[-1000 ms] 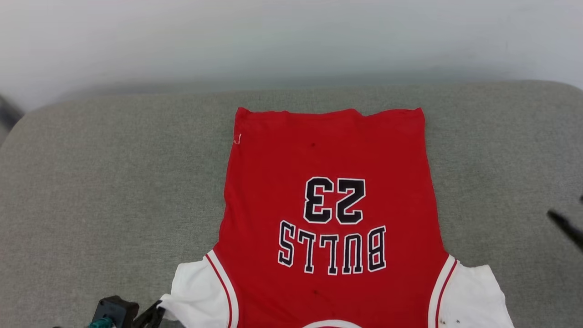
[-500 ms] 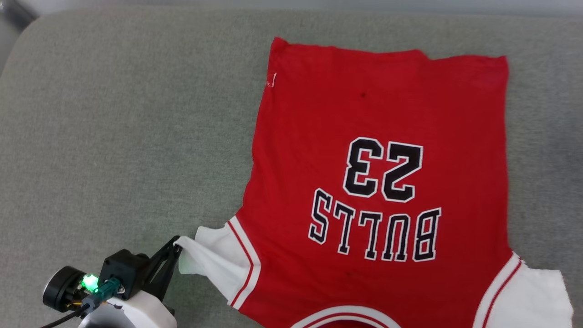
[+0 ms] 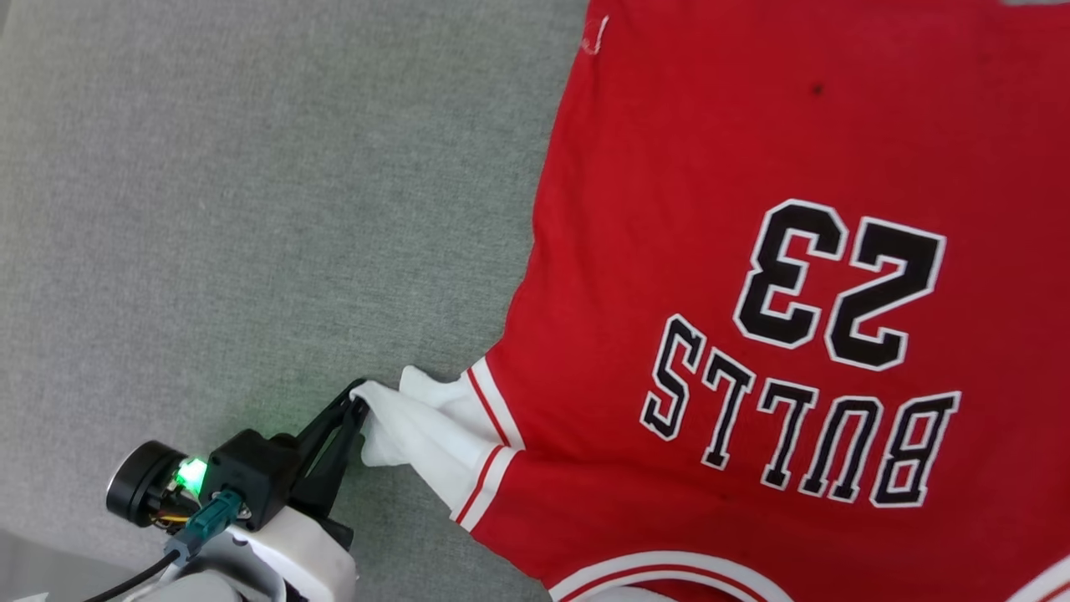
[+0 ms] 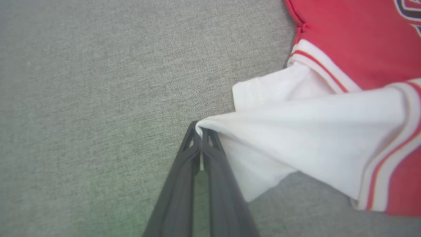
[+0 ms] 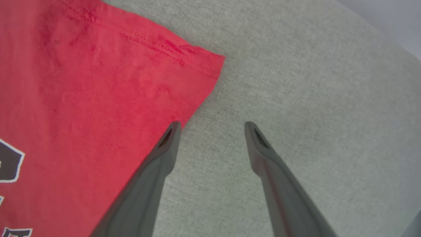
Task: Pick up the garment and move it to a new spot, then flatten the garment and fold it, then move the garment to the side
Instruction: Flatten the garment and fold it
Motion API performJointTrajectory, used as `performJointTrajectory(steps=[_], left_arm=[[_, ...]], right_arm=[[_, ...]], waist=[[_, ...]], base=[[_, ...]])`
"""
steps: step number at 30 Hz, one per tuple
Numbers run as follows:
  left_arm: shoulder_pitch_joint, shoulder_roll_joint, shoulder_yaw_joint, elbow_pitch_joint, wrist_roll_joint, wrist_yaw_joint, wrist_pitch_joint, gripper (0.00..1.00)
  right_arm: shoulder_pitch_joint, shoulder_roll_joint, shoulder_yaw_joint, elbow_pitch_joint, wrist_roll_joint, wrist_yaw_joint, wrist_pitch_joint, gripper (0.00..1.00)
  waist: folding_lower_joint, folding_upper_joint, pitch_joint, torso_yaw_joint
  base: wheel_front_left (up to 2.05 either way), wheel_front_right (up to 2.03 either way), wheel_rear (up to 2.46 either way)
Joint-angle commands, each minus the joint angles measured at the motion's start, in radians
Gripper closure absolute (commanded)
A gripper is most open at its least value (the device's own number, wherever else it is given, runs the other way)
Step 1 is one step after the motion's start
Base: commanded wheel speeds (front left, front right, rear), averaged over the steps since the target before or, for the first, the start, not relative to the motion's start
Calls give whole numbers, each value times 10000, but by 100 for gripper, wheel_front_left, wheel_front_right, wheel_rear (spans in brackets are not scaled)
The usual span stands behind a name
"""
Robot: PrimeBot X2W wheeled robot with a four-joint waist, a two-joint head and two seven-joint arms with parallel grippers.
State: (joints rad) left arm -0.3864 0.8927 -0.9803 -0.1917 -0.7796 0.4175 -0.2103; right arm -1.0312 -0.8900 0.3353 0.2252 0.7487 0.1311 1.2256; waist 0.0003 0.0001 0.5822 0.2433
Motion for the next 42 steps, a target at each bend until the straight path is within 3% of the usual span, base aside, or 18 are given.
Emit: performJointTrajectory(steps=[1, 11, 12, 13, 20, 26, 34, 42], left_arm=[[-156, -79, 14, 79, 48, -3, -4, 100], [-263, -391, -53, 508, 114, -126, -57, 100], [-267, -410, -61, 557, 105, -141, -62, 100], [-267, -420, -68, 596, 89, -153, -63, 100], [-37, -492, -40, 852, -82, -307, -199, 100], [346, -469, -111, 1150, -314, -442, -283, 100], [968, -240, -224, 1367, -613, -378, -302, 100], [1667, 77, -50, 1362, -1027, -204, -392, 100]], right_arm=[[-118, 138, -11, 100, -108, -7, 15, 0], [1441, 569, 332, 450, -215, -5, -33, 0], [1519, 550, 346, 413, -226, -5, -68, 77], [1522, 546, 353, 362, -228, -4, -122, 100], [1054, 454, 434, -167, -300, -5, -1053, 100], [1223, 172, 1191, -778, 25, -5, -1742, 100], [2572, -1036, 1915, -2142, 1001, -5, -2483, 100], [5512, -2537, 2125, -3369, 1879, -5, -3432, 100]], waist=[[-3, -1, 385, 314], [-3, -1, 668, 413], [-3, -1, 642, 403], [-3, -1, 593, 385], [-3, -1, -265, 83], [-3, -1, -1418, -397], [-3, -1, -2779, -1101], [-3, -1, -3435, -1904]], base=[[0, 0, 0], [0, 0, 0], [0, 0, 0], [0, 0, 0], [0, 0, 0], [0, 0, 0], [0, 0, 0], [0, 0, 0]])
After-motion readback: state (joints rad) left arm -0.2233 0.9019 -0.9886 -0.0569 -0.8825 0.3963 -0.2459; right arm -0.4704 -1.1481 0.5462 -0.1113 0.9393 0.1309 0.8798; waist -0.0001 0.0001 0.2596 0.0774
